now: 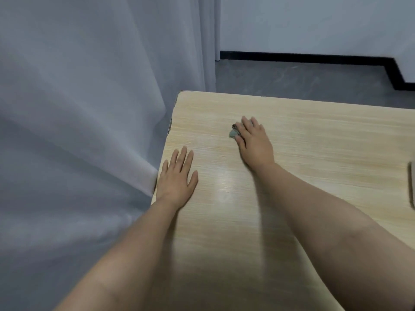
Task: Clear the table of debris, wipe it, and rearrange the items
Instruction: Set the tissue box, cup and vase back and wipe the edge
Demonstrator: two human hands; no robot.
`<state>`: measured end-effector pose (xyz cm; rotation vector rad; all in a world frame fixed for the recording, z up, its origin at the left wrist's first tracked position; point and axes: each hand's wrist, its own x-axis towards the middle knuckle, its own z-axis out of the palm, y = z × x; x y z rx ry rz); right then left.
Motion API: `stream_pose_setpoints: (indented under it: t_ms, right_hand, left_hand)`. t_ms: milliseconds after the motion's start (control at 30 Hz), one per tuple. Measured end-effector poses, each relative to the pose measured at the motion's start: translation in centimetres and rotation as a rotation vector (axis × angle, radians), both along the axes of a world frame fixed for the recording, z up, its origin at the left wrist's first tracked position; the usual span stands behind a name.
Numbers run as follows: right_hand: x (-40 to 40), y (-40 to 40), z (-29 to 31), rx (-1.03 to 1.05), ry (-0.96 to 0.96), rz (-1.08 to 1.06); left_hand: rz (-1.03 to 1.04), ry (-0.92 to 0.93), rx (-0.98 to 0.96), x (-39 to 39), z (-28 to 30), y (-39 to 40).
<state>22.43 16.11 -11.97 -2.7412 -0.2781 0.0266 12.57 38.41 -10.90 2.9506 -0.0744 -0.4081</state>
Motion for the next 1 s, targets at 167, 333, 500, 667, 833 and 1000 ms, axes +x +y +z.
stream_pose_setpoints:
  t_ms: [167,333,500,667,833,1000]
  right_hand:
    - [1.4,1.6,0.4,0.063,0.010,-0.316]
    - [-0.8,1.1,-0.7,-0.025,-0.091,-0.311]
    - [3.4,4.2,-0.7,0.026,-0.032,-0.331]
    - [6.3,10.4,0.2,0.091,0.056,0.116]
    - [7.3,13.4,0.3,0.020,0.119,0.715]
    - [11.3,10.4,-0.4,0.041,0.008,-0.017]
  left_hand:
    - [0.006,-0.084,-0.023,-0.2,-1.2,0.3]
    - [0.004,-0.105,-0.052,-0.3,-1.2,0.4]
    - [-0.001,-0.126,-0.083,-0.2,-1.3,0.5]
    - [-0.002,-0.158,-0.072,-0.1,-1.6,0.4]
    - [-0.008,-0.169,-0.053,0.0,-1.7,0.3]
    - [-0.009,-0.180,-0.050,0.0,-1.8,0.4]
